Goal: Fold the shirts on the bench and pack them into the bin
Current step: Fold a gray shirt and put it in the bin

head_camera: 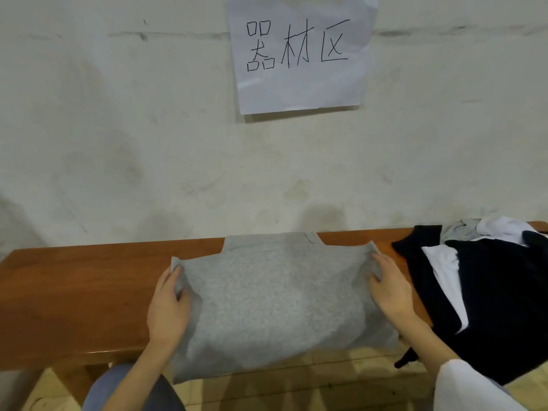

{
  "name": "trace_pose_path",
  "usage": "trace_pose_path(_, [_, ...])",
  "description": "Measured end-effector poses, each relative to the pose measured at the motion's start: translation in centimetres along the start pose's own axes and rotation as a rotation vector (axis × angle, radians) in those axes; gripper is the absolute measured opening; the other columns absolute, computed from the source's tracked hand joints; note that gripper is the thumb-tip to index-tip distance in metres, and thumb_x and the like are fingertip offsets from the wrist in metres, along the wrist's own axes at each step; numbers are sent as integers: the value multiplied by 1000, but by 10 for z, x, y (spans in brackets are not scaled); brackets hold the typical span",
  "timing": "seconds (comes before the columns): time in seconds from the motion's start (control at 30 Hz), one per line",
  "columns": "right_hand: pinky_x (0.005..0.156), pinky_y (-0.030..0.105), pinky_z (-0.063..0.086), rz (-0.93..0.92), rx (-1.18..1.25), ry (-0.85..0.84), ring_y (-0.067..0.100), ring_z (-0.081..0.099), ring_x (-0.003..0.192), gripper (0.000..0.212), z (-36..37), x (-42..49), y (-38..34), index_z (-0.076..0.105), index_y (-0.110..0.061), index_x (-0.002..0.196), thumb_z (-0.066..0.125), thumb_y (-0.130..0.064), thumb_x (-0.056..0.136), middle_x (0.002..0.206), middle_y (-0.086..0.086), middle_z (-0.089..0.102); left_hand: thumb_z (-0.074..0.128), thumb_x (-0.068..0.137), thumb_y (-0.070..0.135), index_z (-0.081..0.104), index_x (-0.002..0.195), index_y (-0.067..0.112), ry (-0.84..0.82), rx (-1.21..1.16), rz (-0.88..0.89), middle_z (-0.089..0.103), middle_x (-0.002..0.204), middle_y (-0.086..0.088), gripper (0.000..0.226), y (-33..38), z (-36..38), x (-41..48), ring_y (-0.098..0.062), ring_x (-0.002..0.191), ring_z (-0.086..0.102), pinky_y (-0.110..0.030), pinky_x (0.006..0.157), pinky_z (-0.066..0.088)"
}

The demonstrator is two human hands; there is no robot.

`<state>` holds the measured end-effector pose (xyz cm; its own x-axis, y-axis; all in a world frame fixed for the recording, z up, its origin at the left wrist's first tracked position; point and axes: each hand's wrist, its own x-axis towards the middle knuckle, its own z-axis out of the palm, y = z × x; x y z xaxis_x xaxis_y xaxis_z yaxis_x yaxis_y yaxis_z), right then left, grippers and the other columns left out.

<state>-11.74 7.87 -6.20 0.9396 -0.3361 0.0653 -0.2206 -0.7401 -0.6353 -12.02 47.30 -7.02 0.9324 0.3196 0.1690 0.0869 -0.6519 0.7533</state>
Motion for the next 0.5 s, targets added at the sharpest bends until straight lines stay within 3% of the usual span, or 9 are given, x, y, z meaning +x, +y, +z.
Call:
trace_pose_path(0.13, [79, 33, 45, 17, -86, -74, 26, 59, 107, 45, 12, 13, 12, 42, -16, 141, 48, -21, 96, 149, -2, 36, 51, 94, 13, 29, 148, 23, -22, 235, 70, 35, 150, 3, 60, -15, 14, 9, -26, 95, 63, -35, 65, 52])
trace_pose_path(0.2, [80, 34, 46, -7, -90, -79, 26, 60, 105, 47, 12, 15, 14, 39, -19, 143, 48, -22, 96, 149, -2, 36, 52, 94, 15, 26, 149, 25, -24, 247, 79, 36, 149, 1, 62, -19, 16, 10, -26, 90, 63, -39, 64, 55])
trace_pose_path(0.27, [85, 38, 47, -6, -39, -95, 29, 58, 111, 54, 9, 16, 13, 33, -24, 146, 50, -22, 95, 147, -2, 39, 53, 94, 18, 25, 148, 25, -17, 225, 27, 36, 149, -2, 62, -16, 15, 11, -30, 97, 62, -42, 72, 54])
trace_pose_path(0.33, [91, 40, 46, 12, 20, -50, 29, 54, 119, 56, 5, 9, 11, 33, -25, 145, 53, -21, 93, 144, -1, 44, 56, 92, 18, 27, 147, 23, 5, 161, -54, 36, 148, -4, 61, -9, 11, 6, -32, 115, 54, -47, 85, 50])
trace_pose_path(0.4, [88, 37, 46, 29, 53, 85, 25, 56, 114, 47, 1, -8, 9, 42, -21, 137, 54, -16, 92, 137, -1, 48, 59, 89, 12, 37, 141, 16, 59, 143, -45, 37, 146, -7, 57, -3, 5, -6, -32, 125, 44, -49, 93, 44])
trace_pose_path(0.5, [84, 31, 44, -56, 108, 273, 16, 54, 104, 30, 3, -46, 14, 55, -16, 121, 54, -10, 91, 120, -5, 52, 64, 83, 0, 59, 116, 10, 121, 161, 61, 45, 134, -11, 36, -1, 1, -38, -32, 122, 40, -48, 98, 38])
